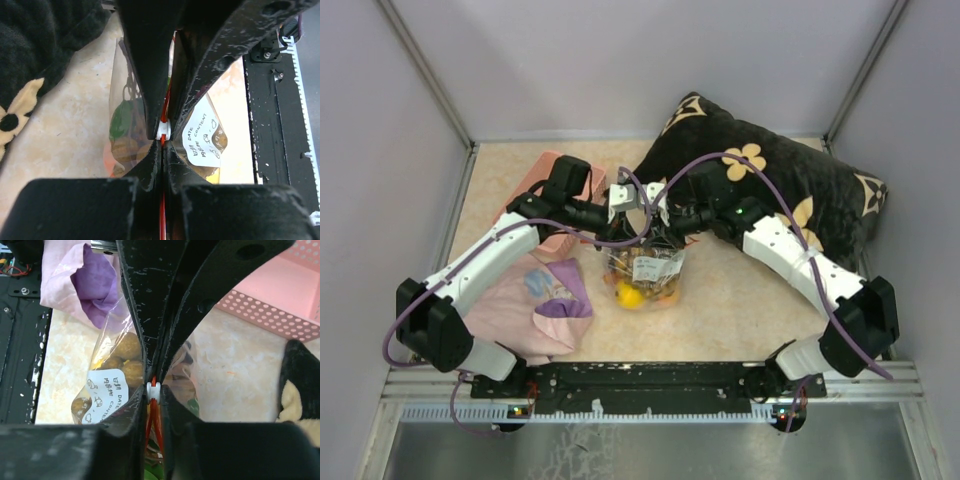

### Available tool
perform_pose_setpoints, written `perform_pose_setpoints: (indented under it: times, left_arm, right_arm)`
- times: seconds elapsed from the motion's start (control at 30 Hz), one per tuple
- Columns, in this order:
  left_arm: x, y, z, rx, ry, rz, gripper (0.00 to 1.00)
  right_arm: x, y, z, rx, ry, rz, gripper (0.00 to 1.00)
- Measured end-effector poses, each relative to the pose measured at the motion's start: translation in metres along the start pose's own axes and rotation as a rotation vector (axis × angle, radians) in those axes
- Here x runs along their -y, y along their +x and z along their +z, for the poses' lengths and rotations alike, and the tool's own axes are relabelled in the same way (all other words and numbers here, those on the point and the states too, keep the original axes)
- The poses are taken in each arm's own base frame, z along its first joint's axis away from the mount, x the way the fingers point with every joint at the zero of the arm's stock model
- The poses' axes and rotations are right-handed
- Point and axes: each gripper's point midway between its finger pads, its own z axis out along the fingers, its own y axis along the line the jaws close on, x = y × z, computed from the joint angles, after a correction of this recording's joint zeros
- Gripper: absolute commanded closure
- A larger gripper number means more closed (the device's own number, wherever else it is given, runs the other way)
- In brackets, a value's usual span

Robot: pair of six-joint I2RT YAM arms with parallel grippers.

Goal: Place the food in the zip-top bag and seal the zipper
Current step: Zip the zipper food storage bag at the center of the board.

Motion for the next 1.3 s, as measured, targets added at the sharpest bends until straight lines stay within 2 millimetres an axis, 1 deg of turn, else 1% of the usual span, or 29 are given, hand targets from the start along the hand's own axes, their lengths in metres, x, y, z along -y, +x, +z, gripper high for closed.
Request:
perform_pose_setpoints:
  times: [0.03, 0.2, 0.3, 0.5, 0.67, 0.93, 1.17, 1.3]
  left_arm:
    - [0.0, 0.0, 0.0, -0.001, 0.0, -0.001, 1.0]
    - [0.001, 0.002, -0.001, -0.009, -0.001, -0.009, 1.0]
    - [0.0, 0.004, 0.0, -0.016, -0.006, -0.006, 1.0]
    - [0.001, 0.004, 0.0, -0.022, -0.016, 0.01, 1.0]
    - [0.003, 0.005, -0.005, -0.026, -0.034, 0.017, 1.0]
    - [0.001, 0.012, -0.011, -0.039, -0.079, 0.027, 1.0]
    - [-0.001, 0.019, -0.019, -0.052, -0.12, 0.024, 1.0]
    - [-0.005, 0.021, -0.021, -0.06, -0.139, 0.022, 1.0]
  right_arm:
    - [0.0, 0.0, 0.0, 0.001, -0.002, 0.002, 1.0]
    - [0.0, 0.004, 0.001, -0.004, 0.004, 0.013, 1.0]
    - [0.004, 0.008, -0.002, -0.012, 0.023, 0.018, 1.0]
    - [0.0, 0.017, -0.023, -0.046, 0.073, 0.031, 1.0]
    - [0.0, 0.023, -0.037, -0.087, 0.122, 0.034, 1.0]
    - [0.01, 0.041, -0.061, -0.153, 0.203, 0.072, 1.0]
    - [0.015, 0.049, -0.072, -0.186, 0.242, 0.09, 1.0]
    - [0.02, 0.058, -0.083, -0.22, 0.28, 0.12, 1.0]
